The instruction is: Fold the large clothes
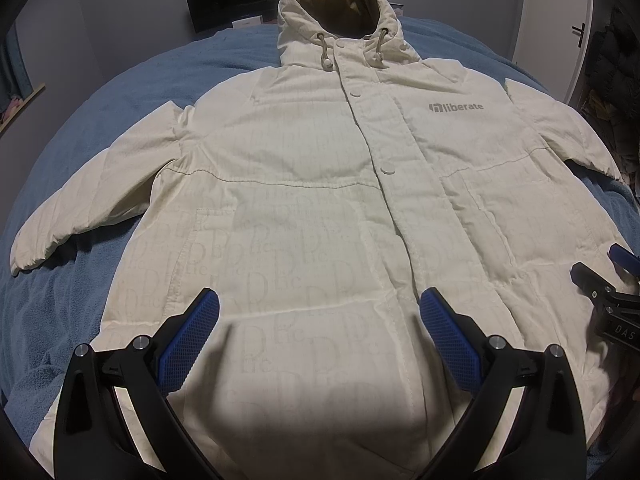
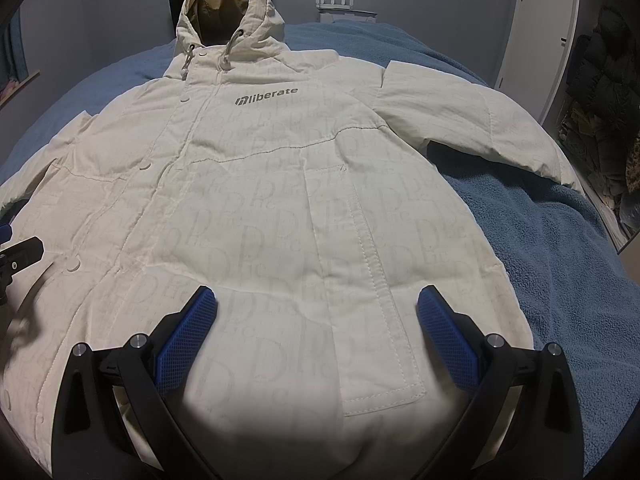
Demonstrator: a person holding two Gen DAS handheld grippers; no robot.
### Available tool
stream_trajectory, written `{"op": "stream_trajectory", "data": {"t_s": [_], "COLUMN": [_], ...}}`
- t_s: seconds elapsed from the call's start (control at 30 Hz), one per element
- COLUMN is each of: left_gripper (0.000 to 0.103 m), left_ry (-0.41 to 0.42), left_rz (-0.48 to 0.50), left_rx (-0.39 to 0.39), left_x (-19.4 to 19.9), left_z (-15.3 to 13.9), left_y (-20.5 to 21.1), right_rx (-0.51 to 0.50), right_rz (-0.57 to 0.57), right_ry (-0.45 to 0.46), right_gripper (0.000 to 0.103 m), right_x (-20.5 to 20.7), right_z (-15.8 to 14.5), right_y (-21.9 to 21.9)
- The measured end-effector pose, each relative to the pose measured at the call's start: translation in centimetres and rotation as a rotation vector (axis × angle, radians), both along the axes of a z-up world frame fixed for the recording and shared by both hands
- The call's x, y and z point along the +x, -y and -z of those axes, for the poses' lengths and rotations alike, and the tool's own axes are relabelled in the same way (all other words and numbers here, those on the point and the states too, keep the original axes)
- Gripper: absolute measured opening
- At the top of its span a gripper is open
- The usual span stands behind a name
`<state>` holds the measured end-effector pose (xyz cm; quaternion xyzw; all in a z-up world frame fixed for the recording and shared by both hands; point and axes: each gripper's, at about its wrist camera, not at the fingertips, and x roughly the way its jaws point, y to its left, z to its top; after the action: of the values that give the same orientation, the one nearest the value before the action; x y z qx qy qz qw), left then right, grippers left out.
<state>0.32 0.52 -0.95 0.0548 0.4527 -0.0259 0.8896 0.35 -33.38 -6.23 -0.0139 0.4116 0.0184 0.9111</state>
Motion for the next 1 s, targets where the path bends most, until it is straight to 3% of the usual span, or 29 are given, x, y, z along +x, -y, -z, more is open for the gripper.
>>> {"op": "stream_trajectory", "data": {"t_s": [1.0], "left_gripper": [0.097], "left_ry": [-0.006], "left_rz": [-0.001], "left_rx": [-0.001], "left_x": [-0.06], "left_z": [0.53], "left_y": [-0.03], "right_rx": [-0.003], "right_rz": [0.000], "right_ry": [-0.002], "right_gripper": [0.097], "right_x": [0.03], "right_z": [0.14], "right_y": [-0.05]}}
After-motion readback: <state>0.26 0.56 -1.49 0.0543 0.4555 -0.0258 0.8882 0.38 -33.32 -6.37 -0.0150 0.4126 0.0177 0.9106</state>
